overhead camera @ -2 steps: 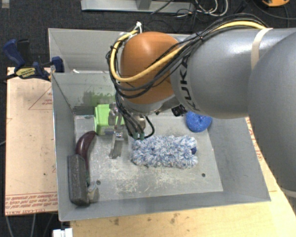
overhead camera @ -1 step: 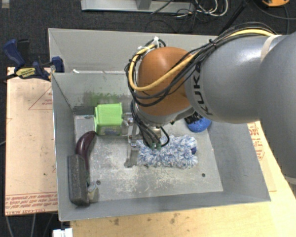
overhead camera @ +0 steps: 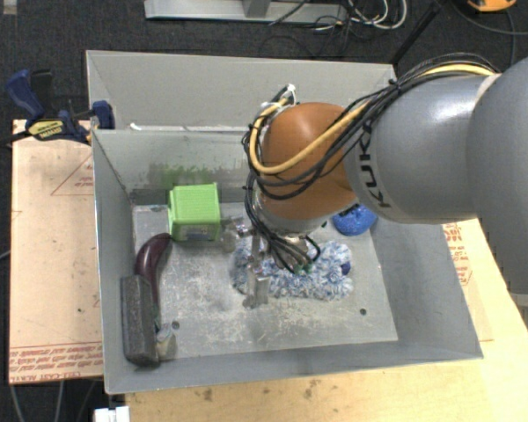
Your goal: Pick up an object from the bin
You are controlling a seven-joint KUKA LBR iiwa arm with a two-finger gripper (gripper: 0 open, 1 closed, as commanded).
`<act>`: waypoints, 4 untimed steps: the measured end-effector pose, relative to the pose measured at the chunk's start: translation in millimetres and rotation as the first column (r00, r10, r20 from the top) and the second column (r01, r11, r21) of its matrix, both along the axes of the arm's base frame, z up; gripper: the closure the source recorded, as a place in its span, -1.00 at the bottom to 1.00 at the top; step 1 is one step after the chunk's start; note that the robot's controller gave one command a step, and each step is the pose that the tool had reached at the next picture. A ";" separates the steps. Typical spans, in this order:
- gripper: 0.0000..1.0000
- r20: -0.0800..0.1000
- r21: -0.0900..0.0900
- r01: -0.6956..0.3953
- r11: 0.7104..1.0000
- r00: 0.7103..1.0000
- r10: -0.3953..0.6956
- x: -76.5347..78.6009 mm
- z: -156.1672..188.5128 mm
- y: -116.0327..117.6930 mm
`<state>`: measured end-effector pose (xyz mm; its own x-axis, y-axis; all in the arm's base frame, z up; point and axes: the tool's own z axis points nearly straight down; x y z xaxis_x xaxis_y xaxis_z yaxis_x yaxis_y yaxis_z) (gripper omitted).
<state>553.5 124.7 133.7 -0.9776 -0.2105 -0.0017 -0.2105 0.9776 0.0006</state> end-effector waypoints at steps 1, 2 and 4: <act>-1.00 -0.007 -0.001 0.072 0.997 0.997 -0.072 6.2 18.6 -15.2; -1.00 0.009 0.003 0.091 0.996 0.996 -0.091 16.4 5.2 -56.1; 1.00 0.003 0.003 0.296 0.955 0.955 -0.296 10.1 -62.5 -71.9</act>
Offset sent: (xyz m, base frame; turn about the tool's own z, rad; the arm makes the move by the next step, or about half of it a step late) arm 0.0164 -0.0773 -0.0152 0.0766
